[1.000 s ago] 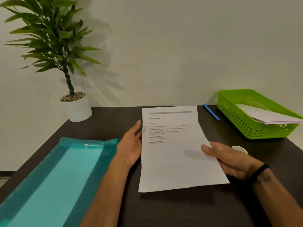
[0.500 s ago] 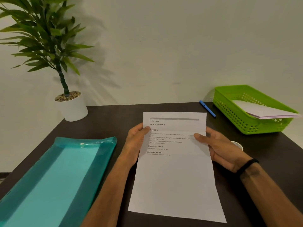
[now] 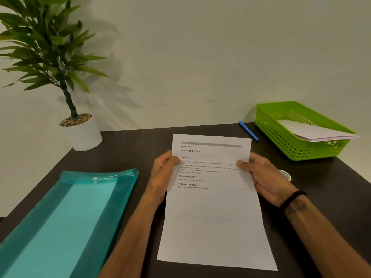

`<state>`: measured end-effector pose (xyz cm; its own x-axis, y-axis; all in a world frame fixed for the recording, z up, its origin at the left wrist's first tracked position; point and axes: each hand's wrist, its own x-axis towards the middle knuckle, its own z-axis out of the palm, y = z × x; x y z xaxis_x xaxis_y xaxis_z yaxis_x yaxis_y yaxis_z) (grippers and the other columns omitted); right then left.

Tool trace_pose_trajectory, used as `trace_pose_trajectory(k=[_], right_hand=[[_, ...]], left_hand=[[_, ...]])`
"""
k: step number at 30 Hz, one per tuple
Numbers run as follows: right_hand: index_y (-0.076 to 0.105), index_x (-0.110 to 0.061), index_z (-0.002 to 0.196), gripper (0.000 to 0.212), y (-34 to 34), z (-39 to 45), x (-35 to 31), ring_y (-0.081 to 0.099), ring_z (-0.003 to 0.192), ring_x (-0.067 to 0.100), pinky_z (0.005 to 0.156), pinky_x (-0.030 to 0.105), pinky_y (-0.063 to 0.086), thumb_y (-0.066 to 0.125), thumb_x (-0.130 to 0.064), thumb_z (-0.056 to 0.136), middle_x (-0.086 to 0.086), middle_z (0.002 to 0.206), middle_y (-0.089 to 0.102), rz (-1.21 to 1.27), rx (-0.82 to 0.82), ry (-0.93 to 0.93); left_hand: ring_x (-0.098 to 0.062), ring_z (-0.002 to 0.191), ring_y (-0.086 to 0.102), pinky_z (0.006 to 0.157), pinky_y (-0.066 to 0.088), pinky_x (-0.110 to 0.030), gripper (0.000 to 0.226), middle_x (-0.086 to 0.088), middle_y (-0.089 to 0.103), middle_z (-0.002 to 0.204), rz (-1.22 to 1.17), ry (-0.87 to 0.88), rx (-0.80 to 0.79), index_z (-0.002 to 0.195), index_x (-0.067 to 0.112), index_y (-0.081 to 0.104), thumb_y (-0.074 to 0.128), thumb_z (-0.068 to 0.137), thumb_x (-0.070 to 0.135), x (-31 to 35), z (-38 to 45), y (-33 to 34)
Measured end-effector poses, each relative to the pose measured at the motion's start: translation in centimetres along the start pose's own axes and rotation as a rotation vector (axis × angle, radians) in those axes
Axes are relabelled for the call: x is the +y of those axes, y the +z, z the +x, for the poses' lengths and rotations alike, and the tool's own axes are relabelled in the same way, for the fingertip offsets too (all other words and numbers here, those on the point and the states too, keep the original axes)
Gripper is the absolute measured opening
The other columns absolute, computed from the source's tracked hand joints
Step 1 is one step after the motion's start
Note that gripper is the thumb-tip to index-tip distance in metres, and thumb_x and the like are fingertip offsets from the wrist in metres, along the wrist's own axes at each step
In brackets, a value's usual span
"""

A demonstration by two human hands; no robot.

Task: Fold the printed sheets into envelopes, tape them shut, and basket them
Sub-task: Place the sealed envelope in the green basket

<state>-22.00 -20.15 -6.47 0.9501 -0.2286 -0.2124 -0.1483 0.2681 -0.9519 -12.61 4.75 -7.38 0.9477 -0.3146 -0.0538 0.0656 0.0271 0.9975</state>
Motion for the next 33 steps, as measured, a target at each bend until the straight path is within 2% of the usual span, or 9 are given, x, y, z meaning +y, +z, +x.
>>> trace_pose_trajectory(k=[6,10,13,16,21,25,28,30,33], right_hand=[[0.066,-0.022,0.122,0.033,0.24,-0.17,-0.13,0.075,0.106,0.03,0.097,0.05,0.056,0.048,0.0,0.105,0.006,0.115,0.078,-0.01,0.024,-0.015],[0.072,-0.015,0.109,0.034,-0.1,0.15,0.13,0.074,0.104,0.033,0.096,0.049,0.057,0.047,0.006,0.103,0.015,0.114,0.077,-0.056,0.067,-0.043],[0.078,-0.017,0.094,0.042,-0.35,0.36,0.25,0.073,0.102,0.039,0.09,0.047,0.059,0.046,0.008,0.102,0.02,0.115,0.075,-0.093,0.083,-0.03],[0.079,-0.017,0.089,0.048,-0.34,0.5,0.37,0.073,0.104,0.042,0.093,0.051,0.059,0.04,0.008,0.103,0.02,0.113,0.076,-0.079,0.101,-0.021],[0.076,-0.003,0.102,0.036,-0.04,0.08,-0.1,0.074,0.103,0.039,0.084,0.046,0.059,0.04,0.0,0.098,0.021,0.111,0.076,0.106,0.144,0.019],[0.071,0.008,0.105,0.043,-0.32,0.22,-0.15,0.07,0.106,0.04,0.085,0.046,0.057,0.038,-0.017,0.096,0.026,0.117,0.073,0.244,0.116,0.018],[0.071,0.0,0.113,0.033,-0.08,0.32,-0.13,0.071,0.102,0.034,0.088,0.047,0.057,0.057,-0.025,0.098,0.019,0.113,0.076,0.164,0.136,-0.01],[0.073,-0.008,0.117,0.027,0.03,0.21,0.23,0.075,0.102,0.031,0.091,0.046,0.06,0.073,-0.018,0.091,0.014,0.113,0.077,0.059,0.125,-0.062],[0.072,-0.011,0.12,0.034,0.01,-0.06,0.73,0.076,0.102,0.029,0.092,0.047,0.061,0.076,-0.003,0.087,0.011,0.113,0.078,-0.034,0.093,-0.112]], left_hand=[[-0.029,0.099,0.076,0.087,0.061,-0.049,0.027,-0.005,0.077,0.116,-0.058,-0.003,-0.004,0.125,0.015,0.066,0.055,0.102,0.008,-0.03,-0.01,0.04],[-0.029,0.097,0.076,0.081,0.061,-0.045,0.027,-0.008,0.077,0.113,-0.069,0.023,-0.002,0.123,0.016,0.068,0.055,0.101,0.006,-0.21,0.02,-0.02],[-0.028,0.089,0.074,0.072,0.061,-0.038,0.019,-0.013,0.076,0.104,-0.051,0.062,0.008,0.111,0.014,0.074,0.059,0.1,0.009,-0.16,0.1,-0.06],[-0.026,0.089,0.073,0.076,0.062,-0.037,0.017,-0.01,0.076,0.102,-0.03,0.069,0.028,0.102,0.015,0.077,0.061,0.101,0.014,-0.15,0.17,0.03],[-0.026,0.095,0.074,0.077,0.061,-0.036,0.016,-0.005,0.077,0.106,-0.027,0.063,0.038,0.096,0.02,0.08,0.066,0.098,0.012,-0.21,0.13,0.17],[-0.026,0.097,0.074,0.079,0.062,-0.037,0.018,-0.001,0.078,0.103,-0.015,0.046,0.066,0.095,0.022,0.08,0.066,0.098,0.01,-0.28,0.2,0.17],[-0.027,0.098,0.073,0.078,0.061,-0.036,0.017,-0.001,0.078,0.103,-0.018,0.038,0.072,0.098,0.019,0.079,0.065,0.099,0.01,-0.32,0.18,0.24],[-0.027,0.098,0.073,0.077,0.061,-0.034,0.017,-0.003,0.078,0.103,-0.036,0.025,0.078,0.103,0.017,0.078,0.063,0.1,0.012,-0.3,0.35,0.27],[-0.024,0.093,0.074,0.076,0.06,-0.033,0.023,-0.006,0.078,0.101,-0.084,0.014,0.119,0.114,0.021,0.075,0.054,0.105,0.02,0.1,0.32,0.41]])
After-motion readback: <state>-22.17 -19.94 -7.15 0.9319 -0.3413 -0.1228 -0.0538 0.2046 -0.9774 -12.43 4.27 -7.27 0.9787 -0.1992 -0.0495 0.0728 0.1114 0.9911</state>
